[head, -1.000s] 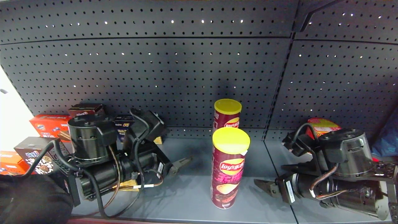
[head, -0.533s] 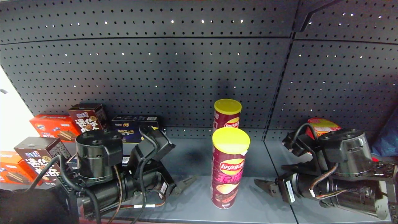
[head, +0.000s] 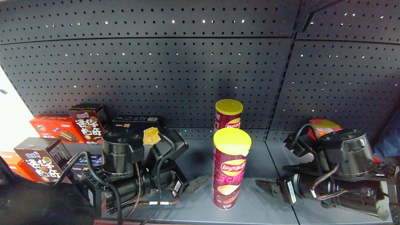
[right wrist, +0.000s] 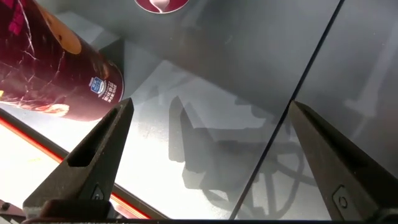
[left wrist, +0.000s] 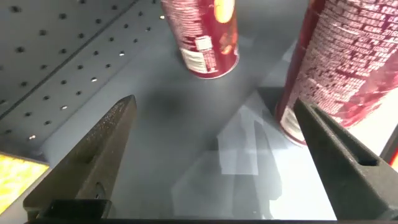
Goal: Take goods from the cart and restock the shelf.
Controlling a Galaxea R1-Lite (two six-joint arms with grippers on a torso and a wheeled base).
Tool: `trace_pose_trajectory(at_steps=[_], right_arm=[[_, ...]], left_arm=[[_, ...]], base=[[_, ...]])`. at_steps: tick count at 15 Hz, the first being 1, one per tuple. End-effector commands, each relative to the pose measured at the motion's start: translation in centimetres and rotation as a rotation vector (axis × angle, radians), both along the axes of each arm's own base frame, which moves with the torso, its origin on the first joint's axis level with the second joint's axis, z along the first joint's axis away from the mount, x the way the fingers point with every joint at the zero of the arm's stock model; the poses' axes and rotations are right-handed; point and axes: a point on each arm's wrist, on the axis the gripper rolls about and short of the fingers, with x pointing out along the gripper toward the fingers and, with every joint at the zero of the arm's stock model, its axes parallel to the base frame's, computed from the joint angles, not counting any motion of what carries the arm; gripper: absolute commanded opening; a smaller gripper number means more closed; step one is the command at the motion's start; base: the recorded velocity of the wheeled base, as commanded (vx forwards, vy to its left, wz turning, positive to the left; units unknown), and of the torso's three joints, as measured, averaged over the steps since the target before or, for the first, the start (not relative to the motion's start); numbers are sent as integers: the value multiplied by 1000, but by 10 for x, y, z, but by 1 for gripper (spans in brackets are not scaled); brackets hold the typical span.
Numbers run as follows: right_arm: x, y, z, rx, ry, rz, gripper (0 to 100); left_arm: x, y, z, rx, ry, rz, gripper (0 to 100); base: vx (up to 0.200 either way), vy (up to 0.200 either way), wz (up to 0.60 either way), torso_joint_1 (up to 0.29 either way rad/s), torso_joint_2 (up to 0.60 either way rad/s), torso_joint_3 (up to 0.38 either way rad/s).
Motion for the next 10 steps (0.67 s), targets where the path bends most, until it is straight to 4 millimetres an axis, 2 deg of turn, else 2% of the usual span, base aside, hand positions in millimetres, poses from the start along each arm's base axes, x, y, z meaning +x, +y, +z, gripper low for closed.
trace_pose_trajectory(at_steps=[1, 10], right_arm=[[0, 0, 0, 2, 1, -1, 100], [-1, -1, -2, -3, 7, -2, 100]], left_arm=[[4, -5, -6, 9, 13, -7, 100], [7, -14, -11, 13, 22, -27, 100]], base=[[0, 0, 0, 0, 0, 0], [0, 0, 0, 0, 0, 0]])
